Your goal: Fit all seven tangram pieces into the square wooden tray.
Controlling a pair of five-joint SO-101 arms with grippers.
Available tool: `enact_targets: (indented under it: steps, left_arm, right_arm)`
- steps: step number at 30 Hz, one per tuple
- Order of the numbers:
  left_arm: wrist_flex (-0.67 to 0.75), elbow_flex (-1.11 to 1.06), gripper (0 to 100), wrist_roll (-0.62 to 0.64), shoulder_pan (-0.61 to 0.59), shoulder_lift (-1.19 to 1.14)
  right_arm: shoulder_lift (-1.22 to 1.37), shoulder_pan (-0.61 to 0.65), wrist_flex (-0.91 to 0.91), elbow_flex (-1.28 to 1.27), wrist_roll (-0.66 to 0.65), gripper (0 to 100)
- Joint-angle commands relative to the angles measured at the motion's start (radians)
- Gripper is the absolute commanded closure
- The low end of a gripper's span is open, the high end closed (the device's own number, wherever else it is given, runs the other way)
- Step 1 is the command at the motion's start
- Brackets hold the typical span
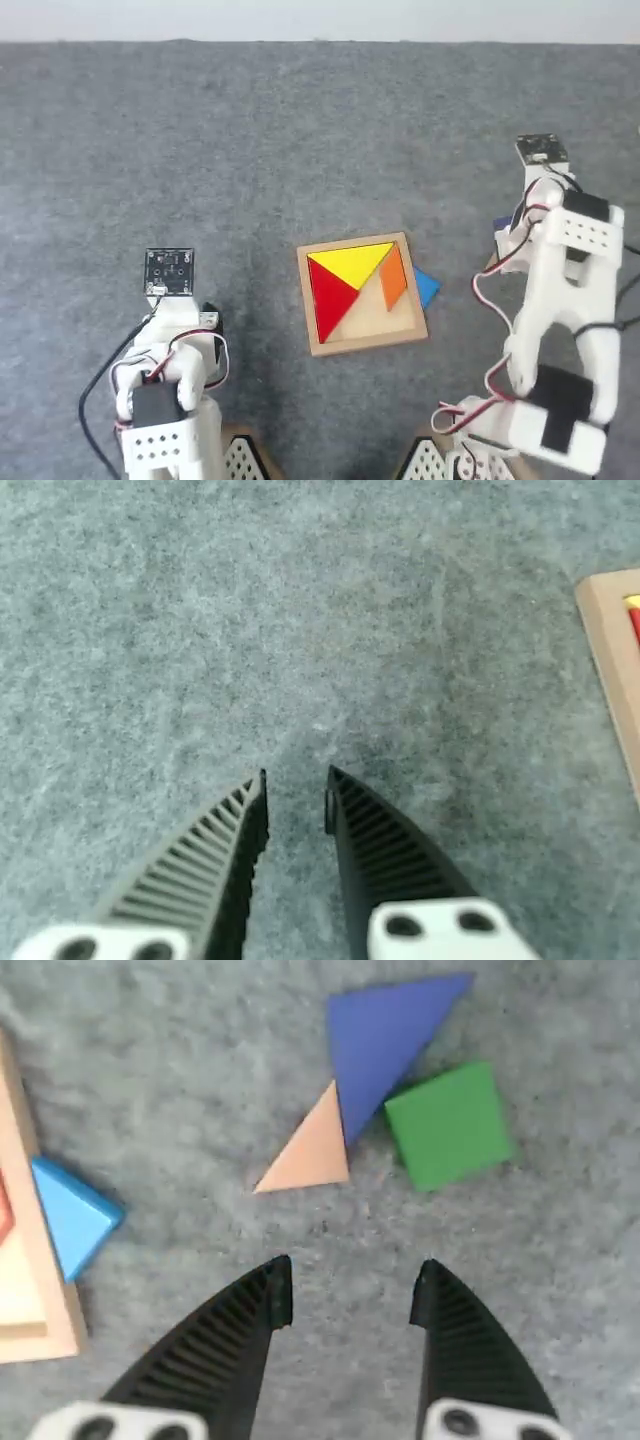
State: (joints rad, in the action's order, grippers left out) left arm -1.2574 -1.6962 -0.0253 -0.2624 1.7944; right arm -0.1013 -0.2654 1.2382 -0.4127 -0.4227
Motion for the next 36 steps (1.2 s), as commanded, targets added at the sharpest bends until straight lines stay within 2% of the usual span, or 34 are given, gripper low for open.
enact_targets:
  steps: [1, 10, 16, 21, 27, 30, 33, 36]
  left_arm:
    - [-0.003, 0.013, 91, -0.002, -0.005, 0.020]
    - [-0.003, 0.013, 91, -0.002, -0.005, 0.020]
    - [-0.003, 0.013, 91, -0.002, -0.005, 0.020]
    - [-0.003, 0.013, 91, -0.002, -0.005, 0.020]
    - [-0.003, 0.013, 91, -0.002, -0.005, 0.020]
    - [-0.003, 0.013, 91, -0.002, -0.005, 0.020]
    - [-0.003, 0.013, 91, -0.002, -0.005, 0.020]
    - [-0.003, 0.013, 91, -0.002, -0.005, 0.020]
  right_arm:
    - [-0.001, 0.013, -0.008, 0.052, -0.071, 80.7]
    - [-0.145, 0.091, -0.018, -0.152, -0.207, 80.7]
    - [-0.219, 0.093, -0.004, -0.218, -0.218, 80.7]
    - [-0.219, 0.148, 0.050, -0.221, -0.213, 80.7]
    - [-0.205, 0.173, -0.081, -0.219, -0.146, 79.8]
    - [-0.143, 0.217, -0.114, -0.215, -0.118, 70.7]
    - [-0.071, 0.226, -0.189, -0.206, -0.020, 59.3]
    - [-0.013, 0.205, -0.257, -0.204, 0.120, 59.8]
